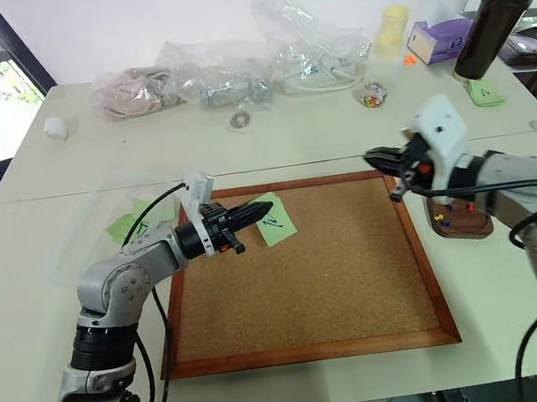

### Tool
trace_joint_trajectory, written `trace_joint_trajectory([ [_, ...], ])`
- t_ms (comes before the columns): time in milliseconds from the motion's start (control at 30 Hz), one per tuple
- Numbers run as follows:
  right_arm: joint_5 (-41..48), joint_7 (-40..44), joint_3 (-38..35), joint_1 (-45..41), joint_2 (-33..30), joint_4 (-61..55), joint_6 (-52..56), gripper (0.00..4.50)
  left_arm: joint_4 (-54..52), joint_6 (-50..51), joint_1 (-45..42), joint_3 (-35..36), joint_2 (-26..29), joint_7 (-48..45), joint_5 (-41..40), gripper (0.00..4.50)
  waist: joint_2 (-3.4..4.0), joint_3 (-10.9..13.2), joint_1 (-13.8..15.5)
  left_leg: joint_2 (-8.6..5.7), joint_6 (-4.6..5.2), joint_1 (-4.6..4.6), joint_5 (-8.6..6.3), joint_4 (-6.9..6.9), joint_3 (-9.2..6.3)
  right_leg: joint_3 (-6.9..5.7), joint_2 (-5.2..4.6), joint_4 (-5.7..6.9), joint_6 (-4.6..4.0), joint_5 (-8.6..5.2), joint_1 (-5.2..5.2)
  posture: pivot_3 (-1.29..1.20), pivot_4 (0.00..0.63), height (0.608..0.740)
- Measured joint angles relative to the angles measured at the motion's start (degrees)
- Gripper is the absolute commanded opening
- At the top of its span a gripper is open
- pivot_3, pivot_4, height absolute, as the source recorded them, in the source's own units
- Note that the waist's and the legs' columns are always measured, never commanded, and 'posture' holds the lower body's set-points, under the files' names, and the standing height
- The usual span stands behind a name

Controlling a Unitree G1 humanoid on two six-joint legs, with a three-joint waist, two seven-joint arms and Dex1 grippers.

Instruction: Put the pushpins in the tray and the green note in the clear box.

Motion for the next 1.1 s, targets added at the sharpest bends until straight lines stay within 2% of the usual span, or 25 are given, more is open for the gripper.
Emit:
trace_joint_trajectory([
  [67, -3.08, -2.16, -3.31, 3.67, -0.93, 7.84, -0.84, 0.00, -1.32, -0.40, 0.42, 0.23, 0.41, 0.17, 0.02, 0.04, 0.00, 0.00, 0.32, -0.01, 0.00, 0.03, 0.00, 0.01, 0.04, 0.03, 0.00, 0.01, 0.00, 0.00, 0.02, 0.00, 0.150, 0.740],
  [133, -4.79, -3.38, -3.65, 5.33, -0.78, 12.09, -1.74, 0.00, -1.68, -1.00, 1.06, 0.73, 0.80, 0.27, 0.26, 0.04, 0.05, -0.01, 0.09, -0.01, -0.01, 0.13, 0.01, 0.01, 0.13, 0.13, 0.05, 0.06, 0.00, 0.00, 0.02, 0.00, 0.150, 0.740],
  [467, -6.91, -4.37, -2.58, 8.36, -0.11, 17.90, -4.40, 0.00, -3.83, -3.06, 2.56, -0.87, 1.88, -1.11, 1.91, 0.04, 0.10, 0.01, -1.03, 0.03, 0.00, 0.39, 0.01, -0.02, 0.18, 0.24, 0.17, 0.09, 0.00, 0.00, 0.22, 0.00, 0.150, 0.740],
  [567, -6.57, -4.08, -2.67, 9.23, -0.11, 17.81, -4.38, 0.94, -3.97, -3.56, 3.56, -1.33, 2.15, -1.87, 1.97, 0.00, 0.10, 0.01, -0.96, 0.03, 0.00, 0.39, 0.01, -0.02, 0.17, 0.24, 0.17, 0.08, 0.01, 0.00, 0.24, 0.00, 0.150, 0.740],
  [800, -5.28, -3.94, -3.13, 10.47, 0.37, 16.39, -3.37, 4.43, -5.29, -3.57, 4.38, -3.00, 4.09, -4.48, 1.94, 0.00, 0.10, 0.01, -0.92, 0.02, 0.00, 0.40, 0.01, -0.01, 0.17, 0.25, 0.16, 0.08, 0.01, 0.00, 0.25, 0.00, 0.150, 0.740],
  [1000, -2.37, -2.97, -6.01, 10.40, -0.44, 12.84, -1.40, 4.43, -5.29, -3.81, 4.55, -3.03, 4.41, -4.92, 1.95, 0.00, 0.10, 0.01, -0.95, 0.02, 0.04, 0.40, -0.01, -0.01, 0.16, 0.25, 0.16, 0.08, 0.01, 0.00, 0.25, 0.00, 0.150, 0.740],
  [1100, 1.56, 0.73, -7.36, 10.52, -1.41, 8.44, -0.06, 4.43, -5.29, -3.86, 4.57, -3.01, 4.40, -4.98, 1.96, 0.00, 0.11, 0.01, -0.97, 0.03, 0.18, 0.40, -0.09, -0.01, 0.15, 0.24, 0.18, 0.08, 0.01, 0.00, 0.25, 0.00, 0.150, 0.740],
])
